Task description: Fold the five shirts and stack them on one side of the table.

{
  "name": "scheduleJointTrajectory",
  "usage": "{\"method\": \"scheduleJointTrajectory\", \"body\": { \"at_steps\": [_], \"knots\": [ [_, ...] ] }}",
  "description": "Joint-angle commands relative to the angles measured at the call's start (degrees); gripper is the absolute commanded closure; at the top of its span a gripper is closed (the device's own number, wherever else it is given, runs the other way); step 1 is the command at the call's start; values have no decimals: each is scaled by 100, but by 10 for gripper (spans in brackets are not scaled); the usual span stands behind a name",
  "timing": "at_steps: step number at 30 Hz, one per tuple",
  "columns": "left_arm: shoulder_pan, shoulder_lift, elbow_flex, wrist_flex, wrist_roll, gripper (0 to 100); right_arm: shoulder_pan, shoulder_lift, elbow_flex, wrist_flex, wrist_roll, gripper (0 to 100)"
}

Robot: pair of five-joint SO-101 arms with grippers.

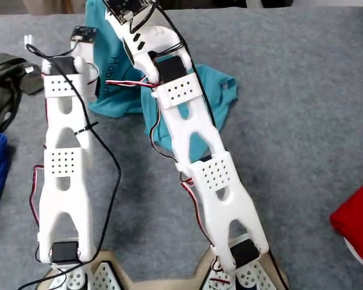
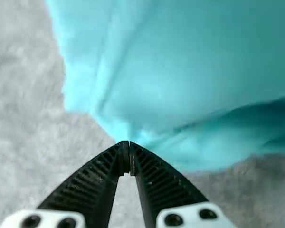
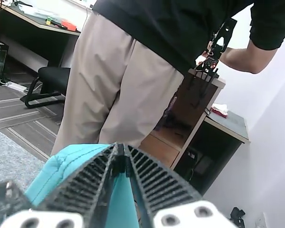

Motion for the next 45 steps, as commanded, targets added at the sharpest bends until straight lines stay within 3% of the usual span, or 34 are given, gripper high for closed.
{"method": "scheduleJointTrajectory", "body": {
  "at_steps": [1,5,8,16,24,30,45],
  "knots": [
    [-26,31,176,-826,18,981,4,-681,-163,44,79,993],
    [-97,338,633,-1591,-35,981,-48,-681,-171,255,79,993],
    [-105,602,730,-1908,-475,981,-92,-681,-171,334,88,993],
    [-149,910,545,-1934,-1178,981,-119,-690,-198,571,273,993],
    [-308,840,290,-598,-2040,981,-119,-708,-215,651,923,993],
    [-633,787,-281,422,-2101,981,-119,-699,-400,651,923,993],
    [-1644,787,-264,536,-2084,981,-277,-699,-620,703,914,993]
  ]
}}
